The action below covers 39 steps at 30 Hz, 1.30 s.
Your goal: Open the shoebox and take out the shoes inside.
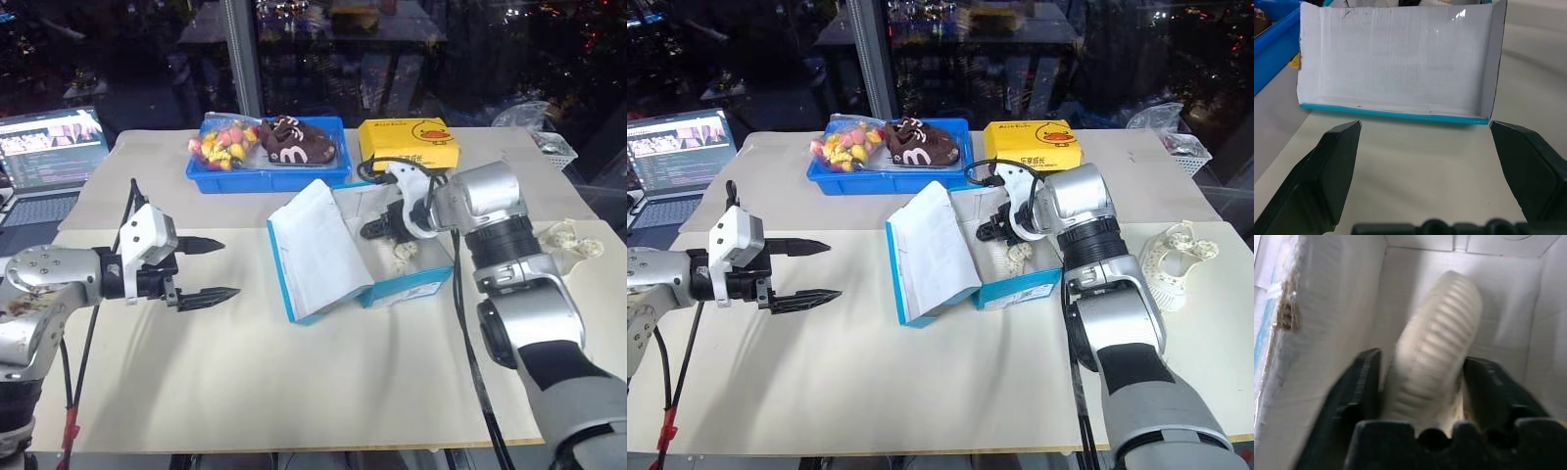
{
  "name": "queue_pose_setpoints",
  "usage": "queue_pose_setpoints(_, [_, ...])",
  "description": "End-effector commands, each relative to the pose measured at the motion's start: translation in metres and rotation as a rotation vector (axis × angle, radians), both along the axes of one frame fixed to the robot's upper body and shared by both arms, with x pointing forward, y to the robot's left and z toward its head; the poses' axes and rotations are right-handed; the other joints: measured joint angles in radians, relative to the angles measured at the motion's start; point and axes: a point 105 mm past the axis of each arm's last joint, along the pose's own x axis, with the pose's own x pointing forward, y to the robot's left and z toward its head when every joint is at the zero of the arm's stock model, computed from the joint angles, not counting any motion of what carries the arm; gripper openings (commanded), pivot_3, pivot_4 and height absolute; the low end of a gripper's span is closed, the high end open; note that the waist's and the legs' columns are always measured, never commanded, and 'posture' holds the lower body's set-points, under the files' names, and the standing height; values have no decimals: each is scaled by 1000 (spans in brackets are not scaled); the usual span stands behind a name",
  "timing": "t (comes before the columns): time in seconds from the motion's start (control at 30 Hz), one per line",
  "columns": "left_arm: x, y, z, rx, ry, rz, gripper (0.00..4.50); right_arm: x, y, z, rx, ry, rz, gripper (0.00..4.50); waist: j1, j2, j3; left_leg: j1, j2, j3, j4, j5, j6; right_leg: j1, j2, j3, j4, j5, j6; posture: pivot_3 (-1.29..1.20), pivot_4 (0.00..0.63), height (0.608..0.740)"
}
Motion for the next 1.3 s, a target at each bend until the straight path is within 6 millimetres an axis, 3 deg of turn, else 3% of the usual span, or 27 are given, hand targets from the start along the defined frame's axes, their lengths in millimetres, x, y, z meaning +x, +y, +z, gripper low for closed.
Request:
queue_pose_setpoints(0.03, [0, -1, 11, 10, -54, -16, 4500, 1, 5, 9, 9, -49, 24, 1379, 0, 0, 0, 0, 0, 0, 0, 0, 0, 0, 0, 0, 0, 0, 0, 0, 150, 740])
queue_pose_setpoints(0.13, [0, -1, 12, 11, -56, -16, 4500, 0, 9, 15, 30, -63, 29, 820, -1, 0, 0, 0, 0, 0, 0, 0, 0, 0, 0, 0, 0, 0, 0, 0, 150, 740])
queue_pose_setpoints(0.33, [2, 0, 13, 17, -59, -18, 4500, -6, 21, 55, 200, -91, 44, 712, -1, 0, 0, 0, 0, 0, 0, 0, 0, -1, 0, 0, 0, 0, 0, 0, 150, 740])
queue_pose_setpoints(0.5, [4, -3, 14, 21, -62, -36, 4500, -9, 19, 97, 551, -23, 6, 712, 1, 0, 0, -5, 0, 0, 0, 0, 0, -6, 0, 0, 1, 0, -1, 0, 150, 740])
queue_pose_setpoints(0.73, [9, -7, 15, 21, -67, -58, 4500, 1, -33, 164, 794, -249, -134, 712, 7, 0, 0, -11, -1, 0, 0, 0, 0, -11, -1, 0, 1, 1, -1, 0, 150, 740])
queue_pose_setpoints(0.87, [12, -9, 14, 21, -62, -76, 4500, 4, -108, 192, 490, -554, -356, 712, 7, 0, 0, -15, -1, 0, 0, 0, 0, -14, -1, 0, 0, 1, -1, 0, 150, 740])
queue_pose_setpoints(1.0, [14, -12, 13, 17, -64, -88, 4500, -3, -160, 202, 126, -700, -488, 712, 2, 0, 0, -15, -1, 1, -2, 0, 0, -15, -1, 0, -2, 0, 0, 0, 150, 740])
queue_pose_setpoints(1.03, [15, -13, 13, 16, -63, -92, 4500, -3, -172, 195, -48, -710, -497, 712, -2, 0, 0, -15, -1, 1, -2, 0, 0, -15, -1, 0, -2, 0, 0, 0, 150, 740])
queue_pose_setpoints(1.1, [16, -14, 12, 14, -63, -98, 4500, 0, -183, 173, -295, -669, -456, 712, -13, 0, 0, -14, -1, 2, -2, 0, 0, -15, -1, 2, -1, 0, 0, 0, 150, 740])
queue_pose_setpoints(1.3, [17, -15, 13, 19, -66, -104, 4500, 15, -164, 118, -354, -531, -346, 712, -51, 0, 0, -8, -1, 5, -1, 0, 0, -12, 0, 7, 3, 1, 0, 0, 150, 740])
